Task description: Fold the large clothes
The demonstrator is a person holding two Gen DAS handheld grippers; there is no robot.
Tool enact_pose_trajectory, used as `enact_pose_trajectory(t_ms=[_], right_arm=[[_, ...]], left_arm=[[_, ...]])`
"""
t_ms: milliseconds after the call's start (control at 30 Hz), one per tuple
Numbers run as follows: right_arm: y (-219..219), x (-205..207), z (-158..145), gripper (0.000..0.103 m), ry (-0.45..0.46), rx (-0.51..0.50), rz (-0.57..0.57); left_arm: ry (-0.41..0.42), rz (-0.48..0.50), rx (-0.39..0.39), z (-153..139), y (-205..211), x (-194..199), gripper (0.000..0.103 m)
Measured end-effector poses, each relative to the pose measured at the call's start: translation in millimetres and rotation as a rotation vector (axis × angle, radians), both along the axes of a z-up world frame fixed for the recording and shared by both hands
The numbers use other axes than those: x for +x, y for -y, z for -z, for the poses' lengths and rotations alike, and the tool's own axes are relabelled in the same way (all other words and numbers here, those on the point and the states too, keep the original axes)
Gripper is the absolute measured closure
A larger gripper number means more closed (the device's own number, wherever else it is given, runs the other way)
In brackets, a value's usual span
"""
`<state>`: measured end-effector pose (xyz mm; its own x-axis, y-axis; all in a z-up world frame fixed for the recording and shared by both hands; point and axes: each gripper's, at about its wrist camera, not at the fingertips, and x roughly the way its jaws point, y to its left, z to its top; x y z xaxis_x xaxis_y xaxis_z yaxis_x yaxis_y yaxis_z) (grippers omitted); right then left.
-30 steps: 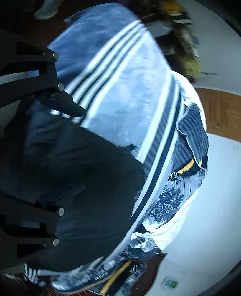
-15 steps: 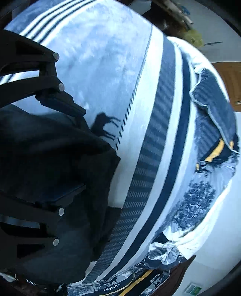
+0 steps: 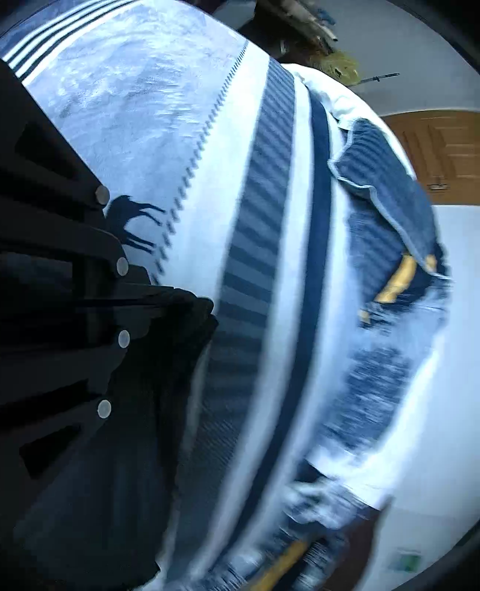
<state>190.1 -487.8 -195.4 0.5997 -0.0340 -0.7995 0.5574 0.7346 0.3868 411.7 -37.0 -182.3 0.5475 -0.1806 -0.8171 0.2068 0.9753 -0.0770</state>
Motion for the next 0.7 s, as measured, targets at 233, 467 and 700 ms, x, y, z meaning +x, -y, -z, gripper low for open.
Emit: enact_pose_trajectory(t_ms=[233, 467, 700], right_arm=[[-8, -12, -1, 0.097, -0.058, -0.059, 0.051], [-58, -42, -80, 0.051, 0.067, -0.165, 0.033], [-183, 29, -74, 0.022, 0.098, -0.109, -0.388]], left_arm=[[0.068, -0.090, -0.028, -31, -18, -13, 0.070], [0.279, -0.137, -0.066, -96, -15, -80, 0.020], [0.143, 0.065, 0.088, -49, 85, -91, 0.020]])
